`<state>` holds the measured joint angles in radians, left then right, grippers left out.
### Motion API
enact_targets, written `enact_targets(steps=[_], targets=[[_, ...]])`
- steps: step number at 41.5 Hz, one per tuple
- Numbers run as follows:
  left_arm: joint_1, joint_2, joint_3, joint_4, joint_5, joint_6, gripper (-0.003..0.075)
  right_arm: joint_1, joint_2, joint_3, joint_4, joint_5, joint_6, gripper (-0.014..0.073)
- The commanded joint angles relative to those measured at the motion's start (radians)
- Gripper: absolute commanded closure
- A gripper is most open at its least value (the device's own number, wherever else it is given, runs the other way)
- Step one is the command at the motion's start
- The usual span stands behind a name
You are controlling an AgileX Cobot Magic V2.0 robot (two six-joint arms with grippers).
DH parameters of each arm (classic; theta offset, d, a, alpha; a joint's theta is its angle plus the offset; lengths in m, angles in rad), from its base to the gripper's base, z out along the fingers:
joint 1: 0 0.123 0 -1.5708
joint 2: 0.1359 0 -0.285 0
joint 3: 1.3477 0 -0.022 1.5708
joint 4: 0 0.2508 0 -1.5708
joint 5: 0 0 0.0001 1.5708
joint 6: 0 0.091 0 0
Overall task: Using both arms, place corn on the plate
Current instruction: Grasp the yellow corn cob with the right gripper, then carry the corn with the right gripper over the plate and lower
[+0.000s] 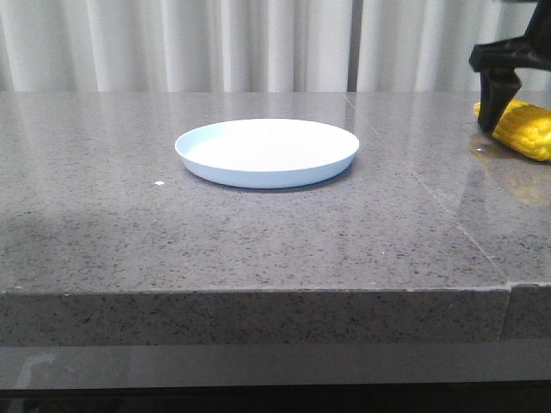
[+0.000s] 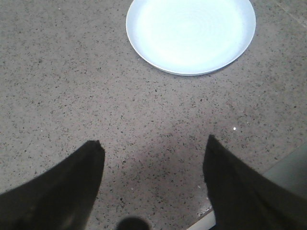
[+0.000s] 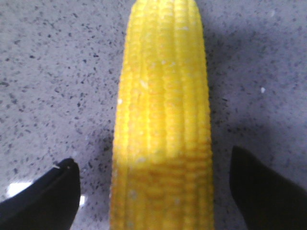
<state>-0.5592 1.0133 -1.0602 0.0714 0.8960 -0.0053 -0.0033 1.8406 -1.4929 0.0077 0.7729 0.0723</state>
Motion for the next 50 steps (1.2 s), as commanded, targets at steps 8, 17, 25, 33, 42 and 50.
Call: enact_targets(steps=[8, 17, 25, 33, 42, 50], targets=[[-0.006, -0.009, -0.025, 0.005, -0.068, -0.011, 0.028, -0.008, -0.032, -0.042, 0.002, -0.029, -0.004, 0.0282], [-0.006, -0.009, -0.025, 0.005, -0.068, -0.011, 0.028, 0.031, -0.119, -0.058, 0.029, 0.02, -0.004, 0.0304], [-0.006, -0.009, -0.025, 0.005, -0.068, -0.011, 0.028, 0.178, -0.203, -0.152, 0.052, 0.181, -0.005, 0.0304], [-0.006, -0.009, -0.025, 0.005, -0.068, -0.011, 0.028, 0.34, -0.212, -0.224, 0.075, 0.221, -0.005, 0.0304], [-0.006, -0.009, -0.025, 0.005, -0.068, -0.011, 0.028, 0.474, -0.162, -0.224, 0.124, 0.149, 0.03, 0.0304], [-0.006, -0.009, -0.025, 0.005, -0.068, -0.011, 0.028, 0.517, -0.063, -0.224, 0.152, 0.051, 0.101, 0.0304]])
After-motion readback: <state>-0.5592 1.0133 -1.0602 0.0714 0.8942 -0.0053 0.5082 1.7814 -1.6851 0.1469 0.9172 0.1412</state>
